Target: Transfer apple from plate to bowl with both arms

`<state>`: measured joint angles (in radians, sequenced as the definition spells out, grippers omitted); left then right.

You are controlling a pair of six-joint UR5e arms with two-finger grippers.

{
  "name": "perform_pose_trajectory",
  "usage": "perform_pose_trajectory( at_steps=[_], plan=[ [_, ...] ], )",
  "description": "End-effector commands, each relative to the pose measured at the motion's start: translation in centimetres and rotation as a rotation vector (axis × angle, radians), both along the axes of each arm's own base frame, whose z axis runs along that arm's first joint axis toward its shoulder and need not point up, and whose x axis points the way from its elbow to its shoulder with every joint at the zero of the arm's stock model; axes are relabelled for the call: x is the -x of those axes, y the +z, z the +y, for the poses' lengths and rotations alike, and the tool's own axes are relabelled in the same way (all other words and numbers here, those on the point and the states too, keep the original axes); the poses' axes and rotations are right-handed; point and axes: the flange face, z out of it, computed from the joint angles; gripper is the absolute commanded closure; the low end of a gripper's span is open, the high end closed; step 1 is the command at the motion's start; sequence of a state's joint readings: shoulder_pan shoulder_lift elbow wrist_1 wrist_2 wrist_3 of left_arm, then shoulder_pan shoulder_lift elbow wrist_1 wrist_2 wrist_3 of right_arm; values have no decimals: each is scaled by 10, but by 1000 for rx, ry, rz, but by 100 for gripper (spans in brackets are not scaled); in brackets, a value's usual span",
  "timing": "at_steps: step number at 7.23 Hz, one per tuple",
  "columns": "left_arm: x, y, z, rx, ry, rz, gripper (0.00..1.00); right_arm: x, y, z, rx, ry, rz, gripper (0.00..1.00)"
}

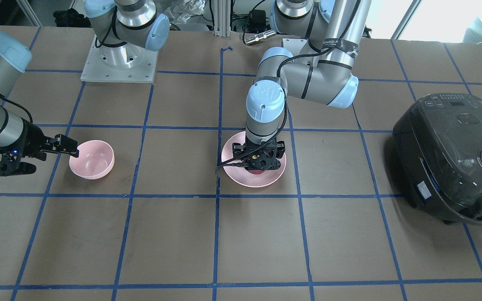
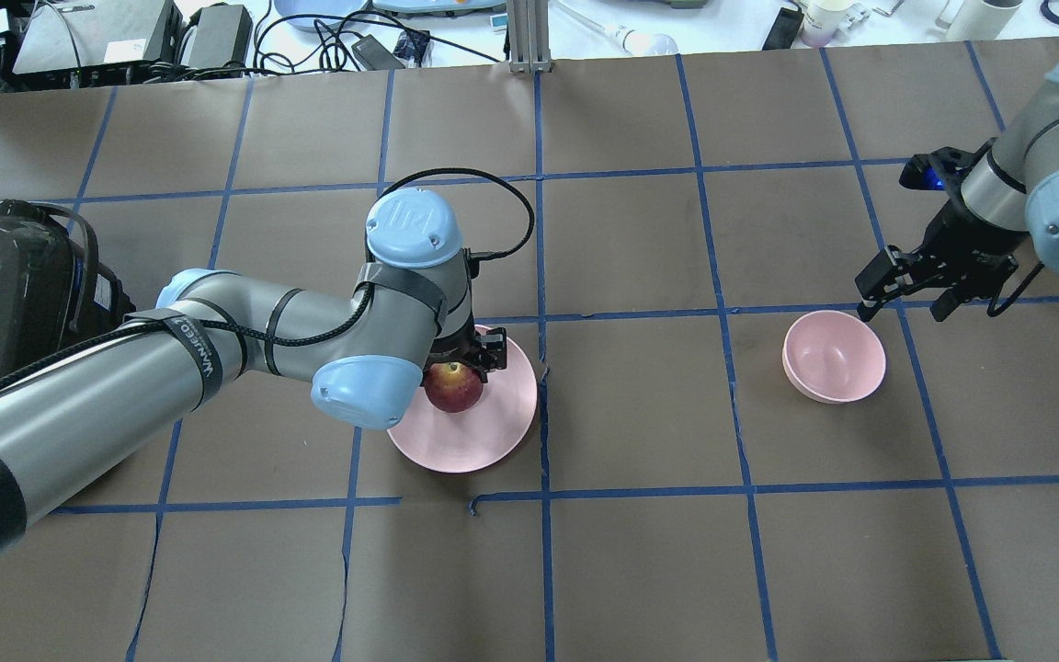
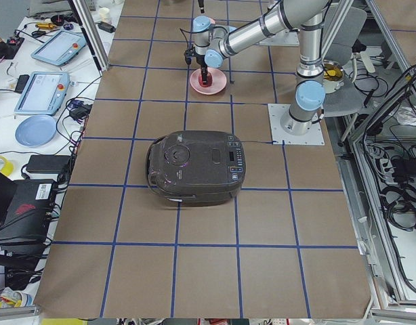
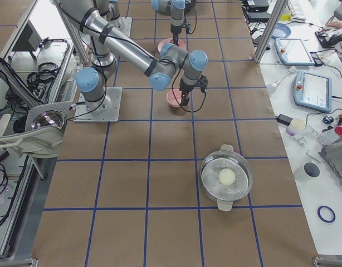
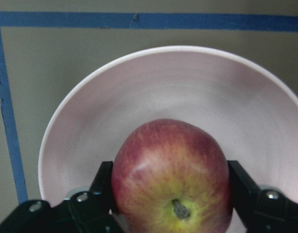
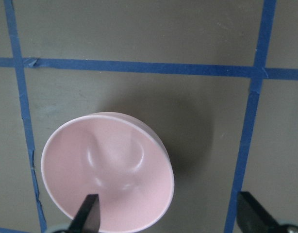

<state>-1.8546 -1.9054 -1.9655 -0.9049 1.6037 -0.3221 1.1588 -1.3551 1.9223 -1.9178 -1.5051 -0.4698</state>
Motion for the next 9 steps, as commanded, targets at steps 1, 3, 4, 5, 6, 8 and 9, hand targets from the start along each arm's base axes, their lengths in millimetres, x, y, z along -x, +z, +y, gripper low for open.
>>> perform_pose_trajectory(
  at_steps=[1, 3, 4, 5, 6, 8, 9],
  plan=[
    [1, 18, -11, 39, 2, 14, 75, 3, -44, 2, -11, 5, -12, 0],
    [11, 73, -45, 67, 15, 21, 81, 1, -55, 5, -35, 3, -20, 32],
    [15, 100, -55, 54, 16, 22, 84, 1, -56, 6, -41, 5, -21, 66],
    [19, 118, -64, 73, 20, 28, 85, 3, -53, 5, -40, 5, -15, 98],
    [23, 130, -65, 85, 29, 33, 89, 3, -49, 5, -41, 8, -5, 100],
    [29, 154, -64, 116, 51, 47, 92, 1, -42, 7, -95, 3, -40, 100],
    [34, 164, -59, 121, 52, 49, 93, 3, -29, 3, -124, 1, -54, 100]
  ],
)
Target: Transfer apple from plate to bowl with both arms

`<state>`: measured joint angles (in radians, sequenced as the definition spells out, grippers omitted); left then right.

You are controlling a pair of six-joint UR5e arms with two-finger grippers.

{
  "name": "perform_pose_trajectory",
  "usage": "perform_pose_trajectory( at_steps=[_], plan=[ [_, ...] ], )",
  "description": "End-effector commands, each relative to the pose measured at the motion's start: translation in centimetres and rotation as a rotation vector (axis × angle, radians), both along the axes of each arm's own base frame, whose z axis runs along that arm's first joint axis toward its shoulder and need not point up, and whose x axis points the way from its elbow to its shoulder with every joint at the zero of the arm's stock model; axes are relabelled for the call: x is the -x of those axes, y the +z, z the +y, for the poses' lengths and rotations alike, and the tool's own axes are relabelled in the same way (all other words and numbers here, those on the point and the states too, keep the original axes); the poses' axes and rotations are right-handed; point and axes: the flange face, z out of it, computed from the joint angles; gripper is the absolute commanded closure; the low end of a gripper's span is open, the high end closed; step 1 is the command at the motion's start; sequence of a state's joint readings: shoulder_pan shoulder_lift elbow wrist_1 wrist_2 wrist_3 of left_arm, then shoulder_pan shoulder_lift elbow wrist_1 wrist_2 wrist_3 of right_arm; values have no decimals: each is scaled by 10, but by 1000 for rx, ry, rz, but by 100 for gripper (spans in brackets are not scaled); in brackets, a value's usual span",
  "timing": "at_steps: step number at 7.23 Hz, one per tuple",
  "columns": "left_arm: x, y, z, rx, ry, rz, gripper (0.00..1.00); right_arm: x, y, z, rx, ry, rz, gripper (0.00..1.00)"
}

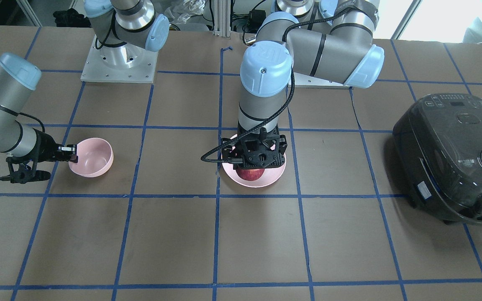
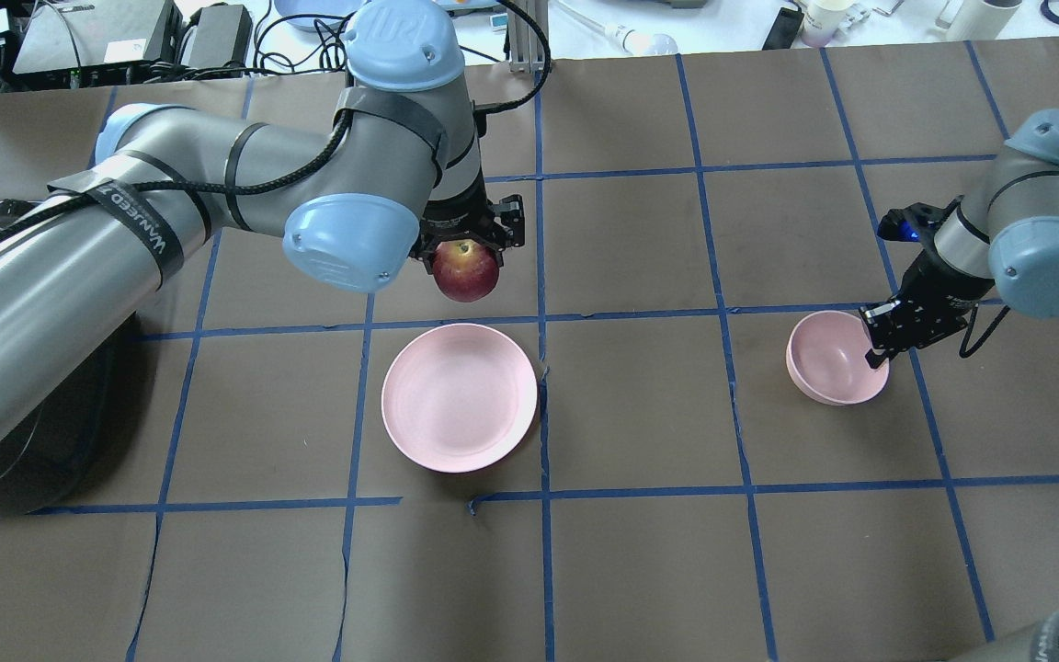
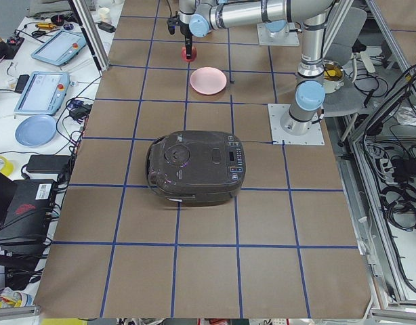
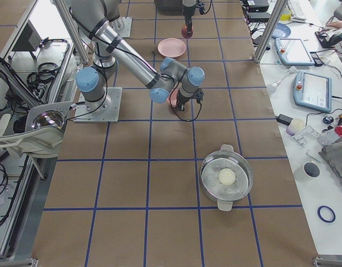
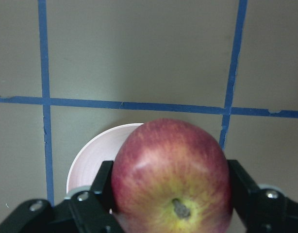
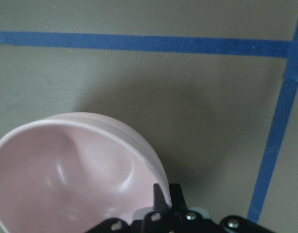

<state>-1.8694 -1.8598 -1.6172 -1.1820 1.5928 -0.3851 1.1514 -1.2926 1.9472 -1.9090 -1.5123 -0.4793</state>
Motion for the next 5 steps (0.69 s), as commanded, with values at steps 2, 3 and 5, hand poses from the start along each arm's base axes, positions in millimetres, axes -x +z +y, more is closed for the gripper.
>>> perform_pose_trajectory(
  at_steps=[2, 3, 5],
  plan=[
    [16, 32, 15, 25, 23, 21, 95, -24, 53, -9, -60, -29, -115, 100],
    [21, 37, 16, 31, 25, 22, 96, -49, 53, -11, -67, -66, -143, 100],
    [26, 36, 19, 28, 37, 23, 96, -134, 48, -15, -68, -52, -82, 100]
  ],
)
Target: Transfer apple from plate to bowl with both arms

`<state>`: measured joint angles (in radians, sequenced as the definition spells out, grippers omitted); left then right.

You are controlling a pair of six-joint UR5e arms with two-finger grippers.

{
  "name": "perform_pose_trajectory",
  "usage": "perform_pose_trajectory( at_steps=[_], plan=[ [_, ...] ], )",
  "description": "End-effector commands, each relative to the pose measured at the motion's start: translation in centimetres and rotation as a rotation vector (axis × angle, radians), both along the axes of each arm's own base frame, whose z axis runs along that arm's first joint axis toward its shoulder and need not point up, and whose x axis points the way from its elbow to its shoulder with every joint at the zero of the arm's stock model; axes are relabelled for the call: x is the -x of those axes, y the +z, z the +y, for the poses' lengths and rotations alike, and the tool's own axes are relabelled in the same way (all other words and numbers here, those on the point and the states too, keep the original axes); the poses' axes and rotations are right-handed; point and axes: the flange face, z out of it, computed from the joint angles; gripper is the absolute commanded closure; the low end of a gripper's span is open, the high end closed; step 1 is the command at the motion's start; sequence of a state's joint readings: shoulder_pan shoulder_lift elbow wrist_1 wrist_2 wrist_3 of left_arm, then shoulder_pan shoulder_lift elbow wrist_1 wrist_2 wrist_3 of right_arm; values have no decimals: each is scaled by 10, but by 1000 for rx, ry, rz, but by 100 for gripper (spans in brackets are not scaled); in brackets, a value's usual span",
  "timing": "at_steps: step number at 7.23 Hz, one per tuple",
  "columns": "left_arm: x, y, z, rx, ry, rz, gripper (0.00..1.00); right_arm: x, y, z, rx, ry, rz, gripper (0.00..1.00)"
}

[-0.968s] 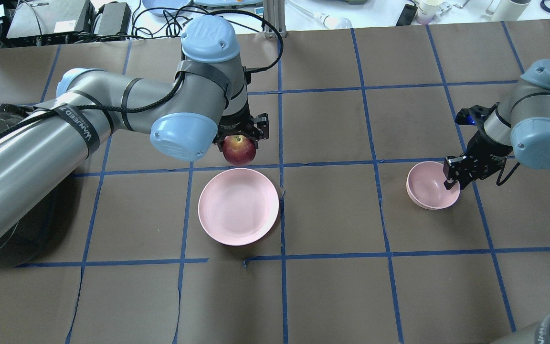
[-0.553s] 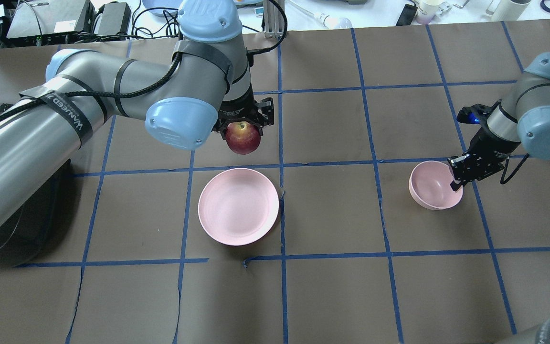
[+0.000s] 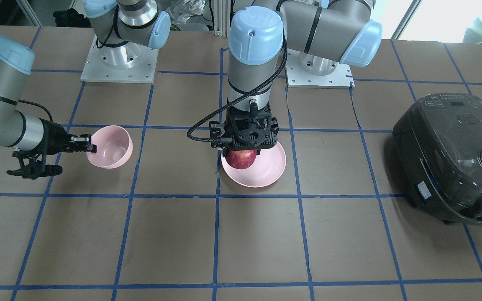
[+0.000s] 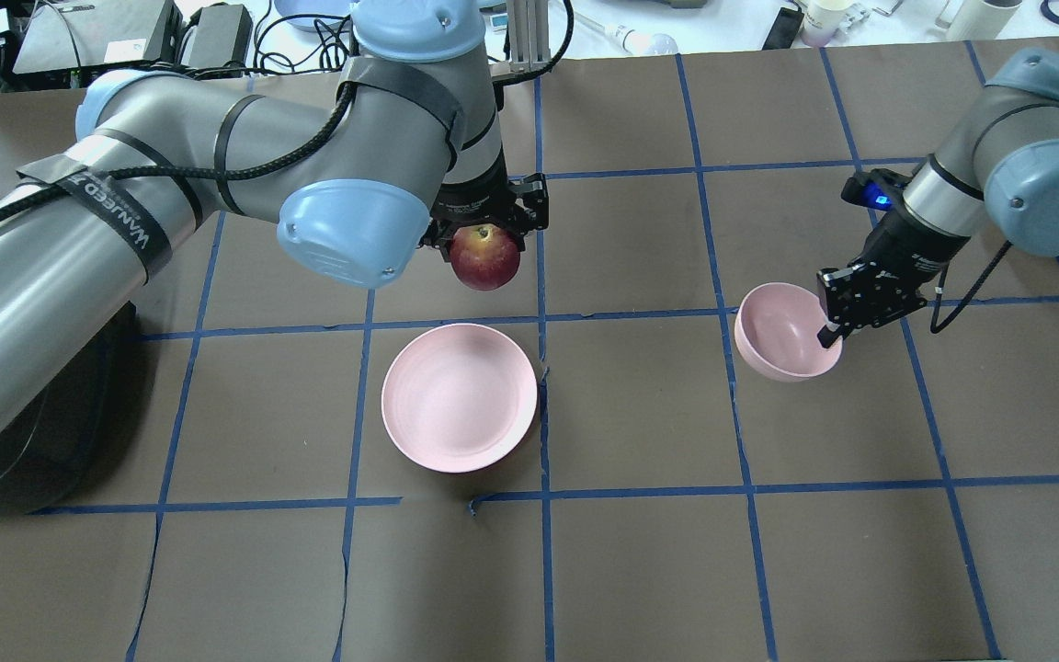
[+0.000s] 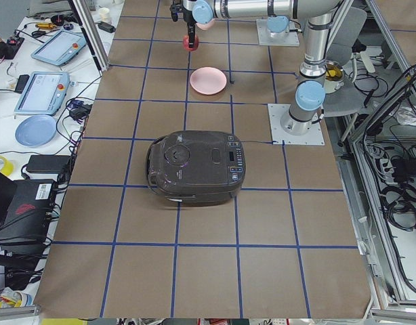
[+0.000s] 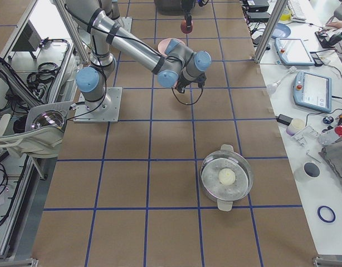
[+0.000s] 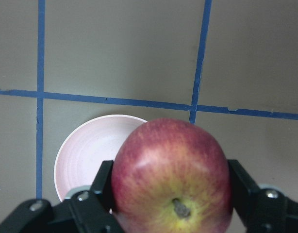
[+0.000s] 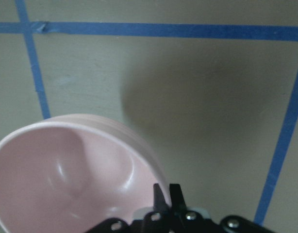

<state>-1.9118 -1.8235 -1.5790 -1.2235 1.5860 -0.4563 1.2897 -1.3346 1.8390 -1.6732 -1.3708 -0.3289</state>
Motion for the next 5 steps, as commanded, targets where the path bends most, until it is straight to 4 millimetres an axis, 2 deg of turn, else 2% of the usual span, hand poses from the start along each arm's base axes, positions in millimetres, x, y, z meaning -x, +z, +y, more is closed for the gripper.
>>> perform_pose_trajectory(
  at_steps=[1, 2, 3, 5],
  plan=[
    [5, -4, 2, -8, 16, 1, 96, -89, -8, -3, 28, -16, 62, 100],
    [5, -6, 1, -11, 19, 0, 96, -112, -17, -9, 58, -54, 87, 100],
    [5, -7, 1, -13, 19, -1, 96, -122, -30, -15, 62, -105, 107, 100],
    [5, -10, 2, -20, 19, -3, 96, -129, -40, -10, 32, -130, 119, 100]
  ],
)
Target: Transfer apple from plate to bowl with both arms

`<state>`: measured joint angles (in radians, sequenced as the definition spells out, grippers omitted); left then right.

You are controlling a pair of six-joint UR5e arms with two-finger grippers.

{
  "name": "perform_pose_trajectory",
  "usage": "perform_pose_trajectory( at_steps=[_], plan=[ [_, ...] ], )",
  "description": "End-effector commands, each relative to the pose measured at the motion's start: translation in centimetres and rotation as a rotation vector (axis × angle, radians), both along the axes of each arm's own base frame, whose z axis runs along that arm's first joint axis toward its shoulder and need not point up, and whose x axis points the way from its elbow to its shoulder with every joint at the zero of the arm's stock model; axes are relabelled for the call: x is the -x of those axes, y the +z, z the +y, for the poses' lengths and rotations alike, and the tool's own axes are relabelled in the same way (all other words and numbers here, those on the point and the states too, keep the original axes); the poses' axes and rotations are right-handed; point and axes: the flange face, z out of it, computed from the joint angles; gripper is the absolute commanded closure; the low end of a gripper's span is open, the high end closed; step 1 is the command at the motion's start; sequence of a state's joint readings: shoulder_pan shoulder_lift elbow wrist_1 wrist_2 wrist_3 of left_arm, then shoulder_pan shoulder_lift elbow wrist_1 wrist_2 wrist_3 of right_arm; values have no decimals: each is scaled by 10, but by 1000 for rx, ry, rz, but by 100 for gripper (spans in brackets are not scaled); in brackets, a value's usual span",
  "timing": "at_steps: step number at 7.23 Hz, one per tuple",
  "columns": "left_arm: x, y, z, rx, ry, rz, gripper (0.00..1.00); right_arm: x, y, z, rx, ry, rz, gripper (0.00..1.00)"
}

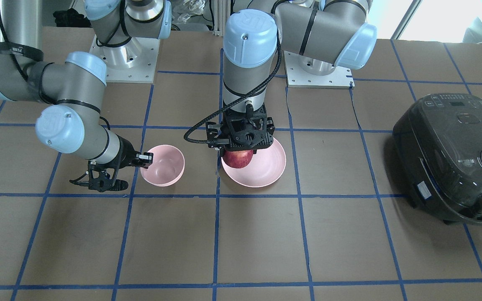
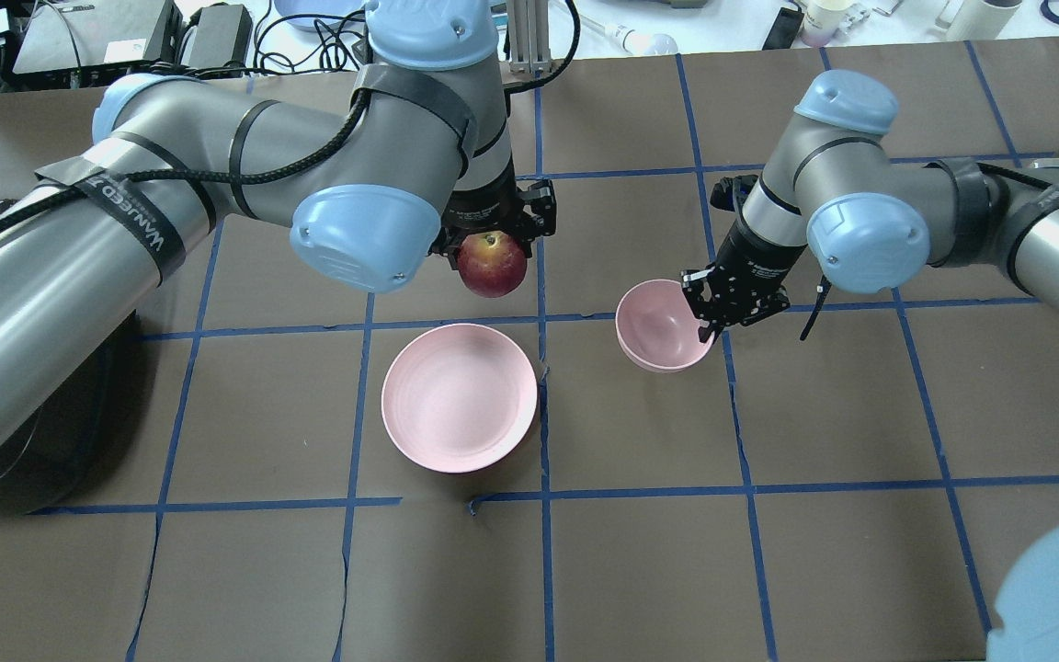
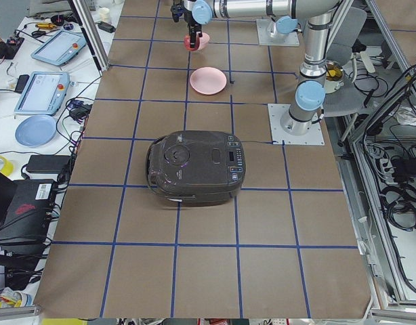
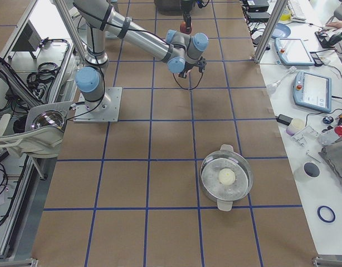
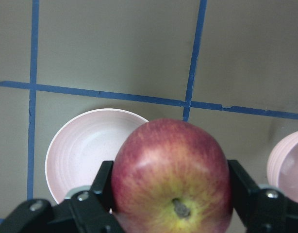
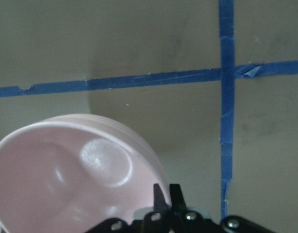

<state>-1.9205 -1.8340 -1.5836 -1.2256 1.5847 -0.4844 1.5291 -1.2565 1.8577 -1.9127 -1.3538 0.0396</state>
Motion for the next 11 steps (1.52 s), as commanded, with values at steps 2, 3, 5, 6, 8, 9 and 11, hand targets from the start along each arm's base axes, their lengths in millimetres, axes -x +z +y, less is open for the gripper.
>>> perform_pose_trajectory(
  at_steps=[2, 3, 5, 6, 8, 9, 11],
  plan=[
    [0, -5, 0, -9, 2, -2, 99, -15, -11, 7, -26, -50, 6, 100],
    [1, -6, 1, -11, 18, 0, 100, -15, -16, 11, -42, -52, 9, 95],
    [8, -7, 2, -9, 26, 6, 100, -15, -17, 13, -43, -53, 12, 55],
    [11, -10, 3, -8, 61, 9, 100, -13, -11, 11, -25, -45, 23, 3],
    [20, -12, 6, -10, 96, 12, 100, -3, 22, -4, 40, -52, 29, 0],
    [25, -11, 7, -13, 112, 27, 100, 8, 53, -16, 103, -46, 90, 0],
    [69, -35, 19, -33, 254, 97, 100, 66, 99, -38, 114, -58, 118, 0]
  ],
)
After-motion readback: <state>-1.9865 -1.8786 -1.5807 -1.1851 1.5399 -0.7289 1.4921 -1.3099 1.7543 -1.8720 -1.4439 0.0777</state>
